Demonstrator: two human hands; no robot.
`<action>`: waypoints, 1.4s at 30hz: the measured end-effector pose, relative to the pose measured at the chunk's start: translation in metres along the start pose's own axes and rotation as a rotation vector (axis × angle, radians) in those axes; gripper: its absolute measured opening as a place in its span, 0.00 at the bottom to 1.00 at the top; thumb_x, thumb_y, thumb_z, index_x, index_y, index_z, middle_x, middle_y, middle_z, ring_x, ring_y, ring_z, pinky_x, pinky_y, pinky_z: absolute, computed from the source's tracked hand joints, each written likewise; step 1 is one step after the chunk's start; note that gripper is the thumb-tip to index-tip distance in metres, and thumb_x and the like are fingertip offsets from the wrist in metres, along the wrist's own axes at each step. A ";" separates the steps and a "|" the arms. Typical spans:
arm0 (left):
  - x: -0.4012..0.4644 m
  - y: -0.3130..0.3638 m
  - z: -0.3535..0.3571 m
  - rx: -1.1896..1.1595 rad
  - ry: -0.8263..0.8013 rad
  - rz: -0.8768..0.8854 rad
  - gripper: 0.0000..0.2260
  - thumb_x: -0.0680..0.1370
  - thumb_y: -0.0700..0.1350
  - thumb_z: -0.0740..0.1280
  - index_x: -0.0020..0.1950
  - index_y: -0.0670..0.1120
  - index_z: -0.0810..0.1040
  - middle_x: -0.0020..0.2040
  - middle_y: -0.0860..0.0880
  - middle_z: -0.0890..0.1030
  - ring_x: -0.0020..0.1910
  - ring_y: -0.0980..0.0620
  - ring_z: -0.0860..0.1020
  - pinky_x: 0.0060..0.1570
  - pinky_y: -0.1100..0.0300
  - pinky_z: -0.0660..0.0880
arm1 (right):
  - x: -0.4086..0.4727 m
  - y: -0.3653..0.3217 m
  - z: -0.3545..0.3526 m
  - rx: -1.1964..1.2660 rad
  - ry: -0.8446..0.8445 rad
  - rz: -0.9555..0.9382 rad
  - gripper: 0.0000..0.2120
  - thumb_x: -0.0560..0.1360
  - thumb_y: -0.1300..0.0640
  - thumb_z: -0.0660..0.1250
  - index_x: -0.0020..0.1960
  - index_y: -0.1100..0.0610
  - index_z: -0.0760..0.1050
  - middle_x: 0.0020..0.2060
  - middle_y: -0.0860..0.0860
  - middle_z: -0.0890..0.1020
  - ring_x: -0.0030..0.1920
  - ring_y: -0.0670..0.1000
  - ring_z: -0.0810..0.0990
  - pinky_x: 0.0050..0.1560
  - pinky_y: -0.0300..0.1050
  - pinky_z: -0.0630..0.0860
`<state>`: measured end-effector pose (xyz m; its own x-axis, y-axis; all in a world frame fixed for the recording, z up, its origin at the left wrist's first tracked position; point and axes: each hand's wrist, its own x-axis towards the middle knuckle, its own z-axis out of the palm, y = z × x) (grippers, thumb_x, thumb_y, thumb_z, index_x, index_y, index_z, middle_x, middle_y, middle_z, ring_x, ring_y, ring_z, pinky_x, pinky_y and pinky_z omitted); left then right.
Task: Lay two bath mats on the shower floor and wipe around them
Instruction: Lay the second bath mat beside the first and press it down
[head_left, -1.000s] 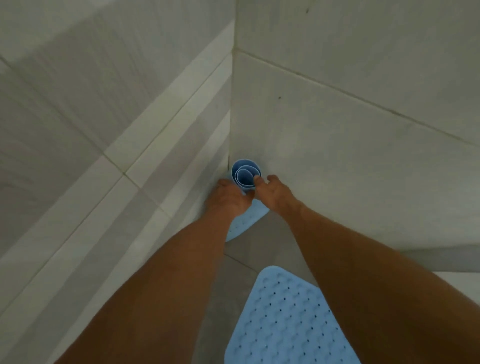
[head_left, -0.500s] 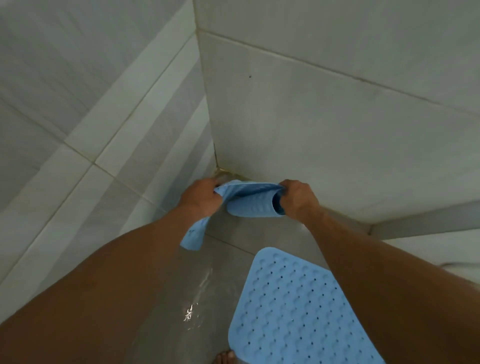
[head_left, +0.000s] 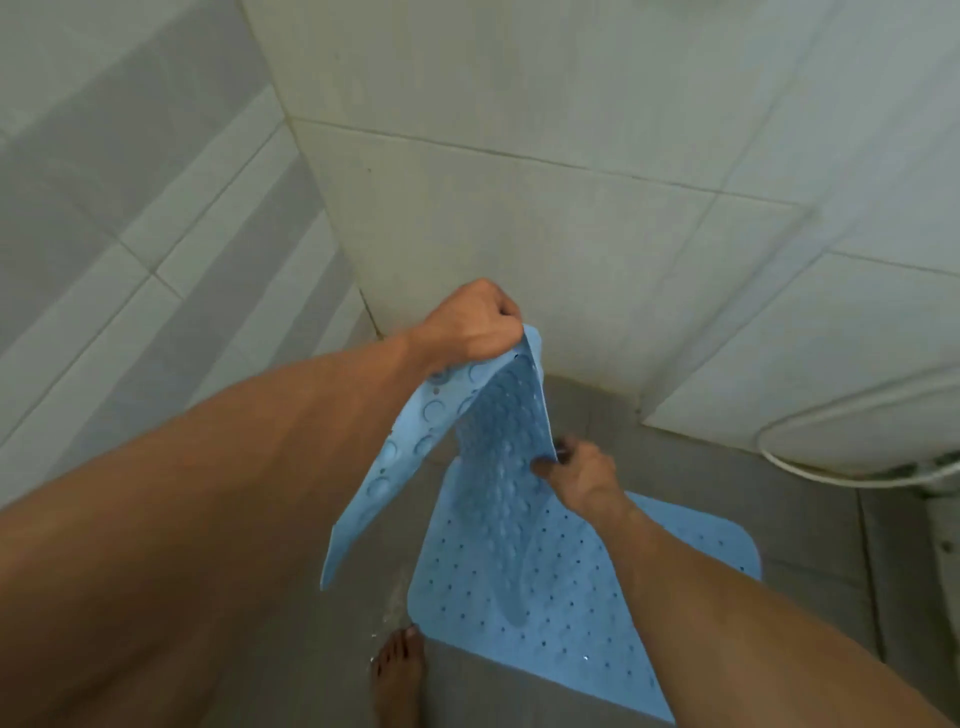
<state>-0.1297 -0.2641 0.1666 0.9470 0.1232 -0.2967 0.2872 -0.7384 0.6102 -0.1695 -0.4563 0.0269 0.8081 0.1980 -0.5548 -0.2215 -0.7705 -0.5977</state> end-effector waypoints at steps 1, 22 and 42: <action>-0.012 0.018 0.004 0.020 -0.018 0.017 0.07 0.66 0.38 0.60 0.35 0.38 0.77 0.28 0.49 0.70 0.28 0.53 0.68 0.26 0.63 0.66 | -0.013 0.015 -0.003 -0.006 -0.003 0.001 0.16 0.75 0.54 0.70 0.62 0.54 0.80 0.54 0.54 0.84 0.56 0.54 0.81 0.50 0.37 0.71; -0.247 0.020 0.108 0.754 -0.195 0.339 0.16 0.67 0.45 0.66 0.54 0.49 0.76 0.44 0.44 0.82 0.47 0.39 0.80 0.37 0.57 0.71 | -0.209 0.254 -0.181 -0.431 0.238 -0.005 0.15 0.78 0.60 0.67 0.62 0.64 0.78 0.48 0.63 0.82 0.55 0.61 0.81 0.53 0.49 0.74; -0.234 -0.088 0.226 0.791 0.101 0.448 0.26 0.59 0.26 0.68 0.57 0.36 0.77 0.49 0.33 0.81 0.46 0.33 0.77 0.45 0.44 0.75 | -0.177 0.328 -0.145 -0.758 0.278 -0.445 0.23 0.63 0.75 0.64 0.56 0.62 0.77 0.50 0.62 0.77 0.52 0.64 0.78 0.54 0.55 0.75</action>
<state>-0.4089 -0.3780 0.0164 0.9648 -0.2547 -0.0651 -0.2576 -0.9654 -0.0396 -0.3060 -0.8321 0.0133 0.8569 0.4939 -0.1473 0.4784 -0.8686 -0.1291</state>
